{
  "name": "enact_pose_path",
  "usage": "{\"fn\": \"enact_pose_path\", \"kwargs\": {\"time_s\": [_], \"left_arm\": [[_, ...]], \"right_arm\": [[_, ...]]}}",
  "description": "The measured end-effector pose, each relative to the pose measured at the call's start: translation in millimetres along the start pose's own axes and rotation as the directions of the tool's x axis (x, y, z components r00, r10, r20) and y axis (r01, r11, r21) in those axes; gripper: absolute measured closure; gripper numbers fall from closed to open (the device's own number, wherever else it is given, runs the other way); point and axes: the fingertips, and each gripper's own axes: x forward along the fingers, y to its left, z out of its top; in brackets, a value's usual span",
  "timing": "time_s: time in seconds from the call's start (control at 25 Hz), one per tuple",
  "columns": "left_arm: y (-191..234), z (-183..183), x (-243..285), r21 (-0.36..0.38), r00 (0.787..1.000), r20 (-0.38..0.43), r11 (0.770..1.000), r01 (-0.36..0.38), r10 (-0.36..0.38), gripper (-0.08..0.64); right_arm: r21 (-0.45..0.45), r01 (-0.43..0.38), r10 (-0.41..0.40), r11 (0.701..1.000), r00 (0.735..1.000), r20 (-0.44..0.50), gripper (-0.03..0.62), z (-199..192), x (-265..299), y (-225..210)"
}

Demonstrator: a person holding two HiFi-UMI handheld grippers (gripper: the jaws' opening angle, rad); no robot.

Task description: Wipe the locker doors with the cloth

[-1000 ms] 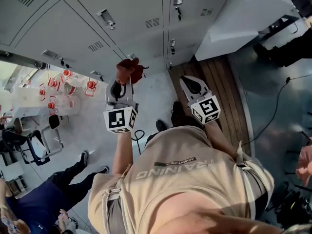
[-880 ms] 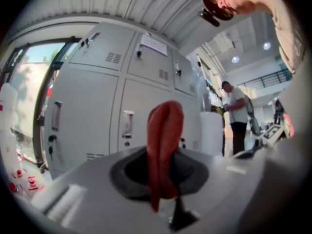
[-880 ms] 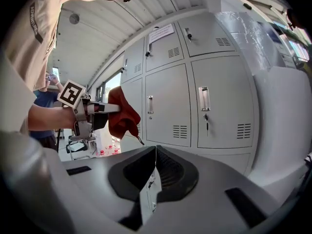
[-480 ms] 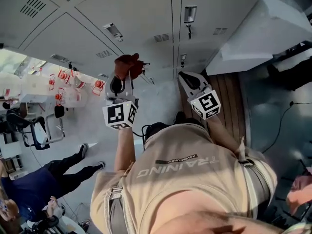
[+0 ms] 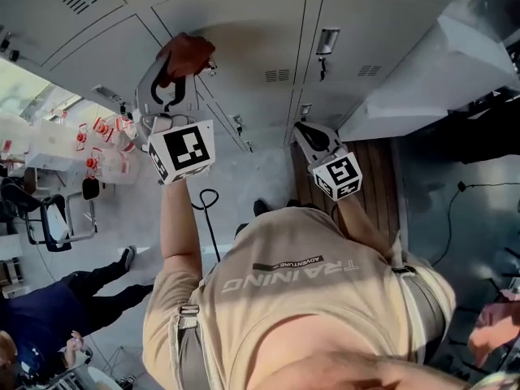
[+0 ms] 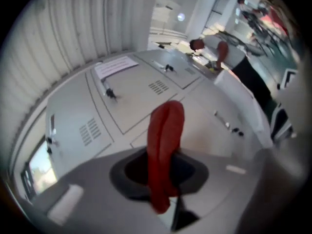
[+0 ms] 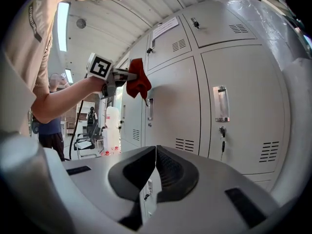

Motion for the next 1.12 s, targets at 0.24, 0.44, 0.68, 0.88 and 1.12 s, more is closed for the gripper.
{"fn": "enact_pose_path", "kwargs": {"time_s": [0.24, 0.44, 0.68, 0.88, 1.12], "left_arm": [[32, 54, 19, 0.351, 0.994, 0.064, 0.93, -0.109, 0.092, 0.486], [49, 73, 38, 0.557, 0.98, 0.076, 0.807, -0.193, 0.182, 0.486], [38, 35, 76, 0.639, 0.979, -0.015, 0.755, -0.148, 0.204, 0.486], [10, 7, 78, 0.608, 0.988, -0.072, 0.791, -0.067, 0.14, 0.489], [-45, -44, 74, 0.575, 0.987, -0.159, 0.816, 0.061, 0.038, 0.489]], "right_arm": [[-0.004, 0.018, -0.018, 1.0, 1.0, -0.007, 0.577, 0, 0, 3], [0.006, 0.042, -0.042, 0.999, 0.999, -0.02, 0.577, -5, -6, 1], [0.009, 0.061, -0.061, 0.998, 0.998, -0.019, 0.577, -7, -6, -1], [0.002, 0.061, -0.061, 0.998, 0.998, -0.027, 0.577, -8, -6, 0], [0.011, 0.06, -0.059, 0.998, 0.997, -0.049, 0.577, -14, -5, 2]]}}
